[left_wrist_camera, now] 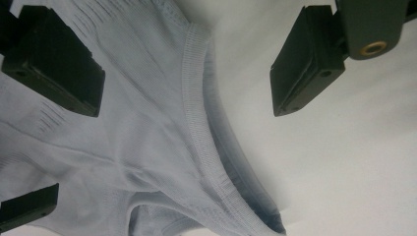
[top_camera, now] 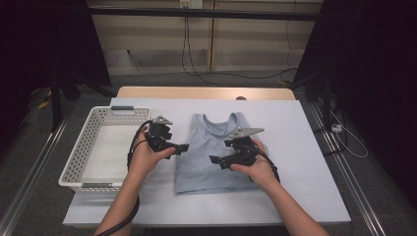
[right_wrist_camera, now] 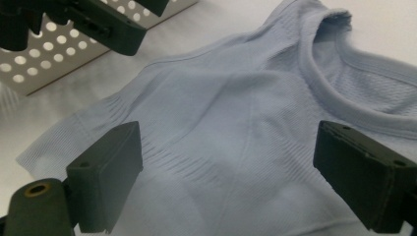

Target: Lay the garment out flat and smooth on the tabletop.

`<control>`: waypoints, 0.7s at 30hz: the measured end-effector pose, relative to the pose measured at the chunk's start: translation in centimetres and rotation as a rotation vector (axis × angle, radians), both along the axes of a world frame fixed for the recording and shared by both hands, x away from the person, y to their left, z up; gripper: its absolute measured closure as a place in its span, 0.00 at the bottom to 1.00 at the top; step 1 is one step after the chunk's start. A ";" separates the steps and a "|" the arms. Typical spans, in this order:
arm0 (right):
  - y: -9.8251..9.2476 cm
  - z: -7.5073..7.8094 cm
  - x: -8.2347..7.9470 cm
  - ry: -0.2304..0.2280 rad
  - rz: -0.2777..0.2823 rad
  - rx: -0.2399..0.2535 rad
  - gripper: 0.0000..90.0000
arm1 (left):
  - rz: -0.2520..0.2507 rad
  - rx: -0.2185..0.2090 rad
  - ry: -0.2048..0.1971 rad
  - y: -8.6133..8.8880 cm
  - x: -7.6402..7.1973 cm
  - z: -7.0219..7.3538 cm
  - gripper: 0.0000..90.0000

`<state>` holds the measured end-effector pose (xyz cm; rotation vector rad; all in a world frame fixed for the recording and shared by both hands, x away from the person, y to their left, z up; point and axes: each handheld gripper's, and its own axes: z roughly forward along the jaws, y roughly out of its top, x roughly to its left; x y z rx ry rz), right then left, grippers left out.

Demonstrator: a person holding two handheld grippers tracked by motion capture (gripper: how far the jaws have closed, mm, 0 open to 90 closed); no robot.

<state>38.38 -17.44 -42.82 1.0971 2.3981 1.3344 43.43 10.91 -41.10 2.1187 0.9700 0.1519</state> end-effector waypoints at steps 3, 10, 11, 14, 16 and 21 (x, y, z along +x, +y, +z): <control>0.4 -0.1 -0.3 0.004 0.011 0.004 0.12 | -0.002 -0.002 0.000 -0.1 0.0 0.0 0.15; 1.5 0.2 -1.1 -0.001 0.058 0.030 0.13 | -0.004 -0.001 0.013 -0.1 0.1 -0.1 0.15; 1.7 0.1 -1.2 0.003 0.067 0.034 0.13 | -0.002 -0.002 0.013 -0.1 0.1 -0.1 0.15; 2.4 0.1 -1.6 0.004 0.093 0.036 0.13 | -0.003 -0.005 0.008 -0.2 0.2 -0.2 0.15; 2.8 0.0 -1.9 0.000 0.113 0.025 0.14 | 0.005 -0.009 0.008 -0.1 0.3 -0.2 0.15; 3.9 -0.4 -2.5 0.010 0.151 0.018 0.16 | 0.001 -0.003 0.019 0.0 0.4 -0.4 0.15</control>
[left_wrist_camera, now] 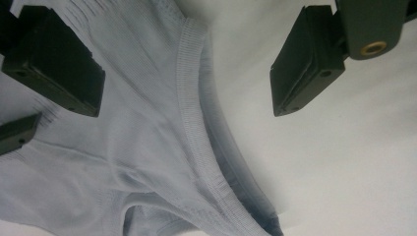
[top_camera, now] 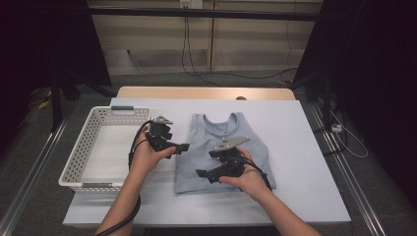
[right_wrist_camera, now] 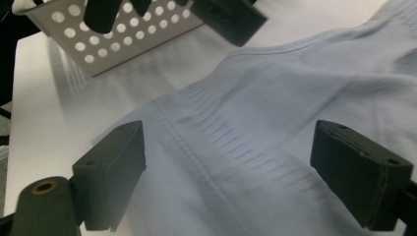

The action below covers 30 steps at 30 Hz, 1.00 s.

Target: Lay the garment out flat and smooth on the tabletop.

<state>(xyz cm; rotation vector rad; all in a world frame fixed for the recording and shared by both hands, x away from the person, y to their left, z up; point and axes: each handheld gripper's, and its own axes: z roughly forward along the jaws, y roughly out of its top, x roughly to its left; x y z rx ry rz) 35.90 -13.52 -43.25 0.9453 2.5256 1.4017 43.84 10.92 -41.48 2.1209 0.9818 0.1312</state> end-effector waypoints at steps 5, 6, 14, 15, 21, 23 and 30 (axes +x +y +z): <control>1.0 -0.4 -0.4 0.007 0.043 -0.011 0.19 | 0.006 -0.004 -0.005 -0.1 0.0 0.0 0.15; 1.3 -0.5 -0.5 0.004 0.053 -0.014 0.20 | 0.001 -0.003 -0.001 -0.1 0.0 0.1 0.15; 3.0 -1.4 -1.3 0.000 0.119 -0.047 0.24 | 0.002 0.004 -0.007 0.0 0.0 0.0 0.15; 3.2 -1.6 -1.4 -0.002 0.121 -0.055 0.24 | 0.004 0.002 -0.008 -0.1 0.0 0.0 0.15; 4.0 -2.3 -2.0 0.002 0.167 -0.078 0.30 | 0.009 -0.001 -0.009 -0.1 0.0 0.0 0.15; 4.5 -2.7 -2.4 0.004 0.184 -0.109 0.30 | 0.009 0.000 -0.012 0.0 0.0 0.0 0.15; 4.7 -2.8 -2.7 -0.019 0.174 -0.092 0.31 | 0.020 -0.007 -0.018 0.1 0.0 0.1 0.15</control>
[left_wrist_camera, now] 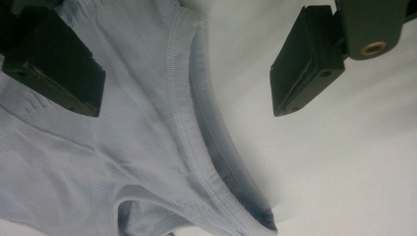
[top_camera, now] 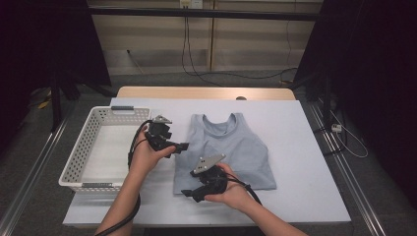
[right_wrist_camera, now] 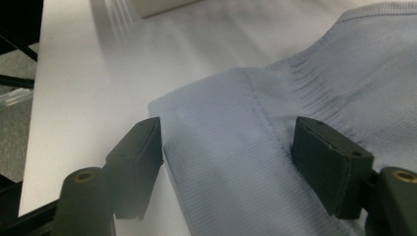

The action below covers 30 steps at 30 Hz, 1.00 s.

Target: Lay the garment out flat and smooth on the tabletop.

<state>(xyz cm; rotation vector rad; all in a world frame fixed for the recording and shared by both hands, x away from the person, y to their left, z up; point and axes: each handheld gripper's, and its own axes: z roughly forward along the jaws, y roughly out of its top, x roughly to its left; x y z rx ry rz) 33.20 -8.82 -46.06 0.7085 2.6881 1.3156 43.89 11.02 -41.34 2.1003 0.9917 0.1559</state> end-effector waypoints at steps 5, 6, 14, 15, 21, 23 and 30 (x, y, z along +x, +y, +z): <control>-0.1 0.4 0.2 -0.019 -0.013 0.038 0.34 | -0.004 -0.002 -0.002 0.1 0.1 0.1 0.15; -0.1 0.5 0.2 -0.013 -0.014 0.047 0.34 | -0.005 -0.003 -0.002 0.1 0.1 0.2 0.15; 0.5 -0.1 0.0 -0.003 0.017 0.026 0.34 | 0.000 -0.006 -0.001 0.2 0.1 0.2 0.15; 0.6 -0.2 0.0 0.000 0.023 0.027 0.36 | 0.004 -0.008 -0.005 0.2 0.1 0.2 0.15; 1.3 -0.3 -0.6 -0.023 0.042 -0.007 0.38 | 0.006 -0.006 -0.003 0.1 0.1 0.2 0.15; 1.4 -0.3 -0.6 -0.024 0.036 -0.011 0.39 | 0.006 -0.008 -0.003 0.1 0.2 0.2 0.15; 1.6 -0.4 -0.8 -0.051 0.003 -0.038 0.49 | 0.014 -0.004 0.011 0.3 0.1 0.3 0.15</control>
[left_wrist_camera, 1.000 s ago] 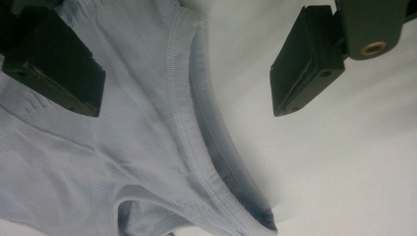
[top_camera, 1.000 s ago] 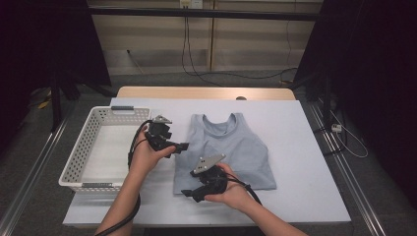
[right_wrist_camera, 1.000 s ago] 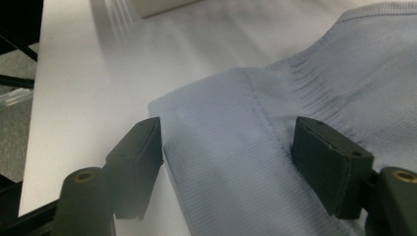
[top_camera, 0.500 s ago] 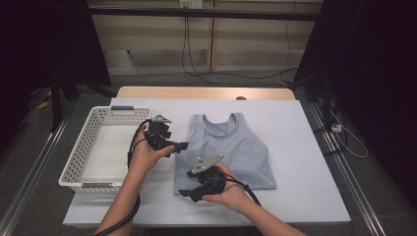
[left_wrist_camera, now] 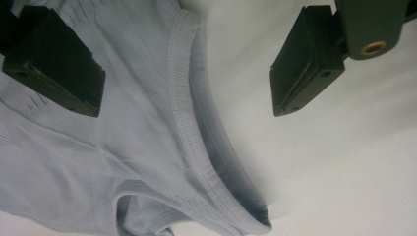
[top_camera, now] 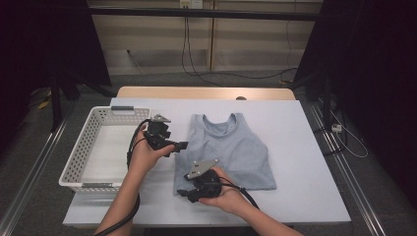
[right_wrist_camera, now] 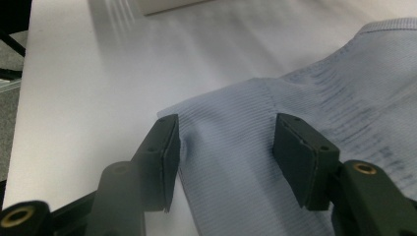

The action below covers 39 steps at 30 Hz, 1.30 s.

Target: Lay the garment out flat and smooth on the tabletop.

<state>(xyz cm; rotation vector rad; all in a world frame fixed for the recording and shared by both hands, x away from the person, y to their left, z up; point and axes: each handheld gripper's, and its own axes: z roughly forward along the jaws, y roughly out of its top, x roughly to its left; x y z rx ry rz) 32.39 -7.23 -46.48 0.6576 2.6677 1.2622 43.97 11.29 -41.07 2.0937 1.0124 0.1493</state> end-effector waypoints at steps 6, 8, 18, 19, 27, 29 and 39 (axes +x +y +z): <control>0.1 0.0 -0.1 -0.018 -0.010 -0.010 0.54 | 0.000 -0.004 -0.001 -0.1 0.1 0.1 0.15; 0.1 -0.1 0.0 -0.028 -0.020 -0.014 0.60 | -0.001 -0.001 -0.001 -0.1 0.1 0.1 0.15; -0.1 0.0 0.3 -0.009 -0.088 0.000 0.82 | 0.001 -0.005 0.005 -0.2 0.4 0.2 0.16; -0.1 0.0 0.2 -0.016 -0.089 -0.004 0.83 | 0.002 -0.004 0.005 -0.1 0.5 0.2 0.16; -0.2 0.0 0.4 0.005 -0.081 0.011 0.93 | 0.000 0.013 0.005 -0.1 0.7 0.2 0.16; -0.4 0.0 0.6 0.019 -0.079 0.022 0.94 | 0.007 0.008 0.005 -0.2 0.8 0.3 0.16; -0.9 0.9 0.4 0.048 -0.065 0.105 0.96 | 0.008 0.017 -0.010 -0.6 1.6 0.8 0.16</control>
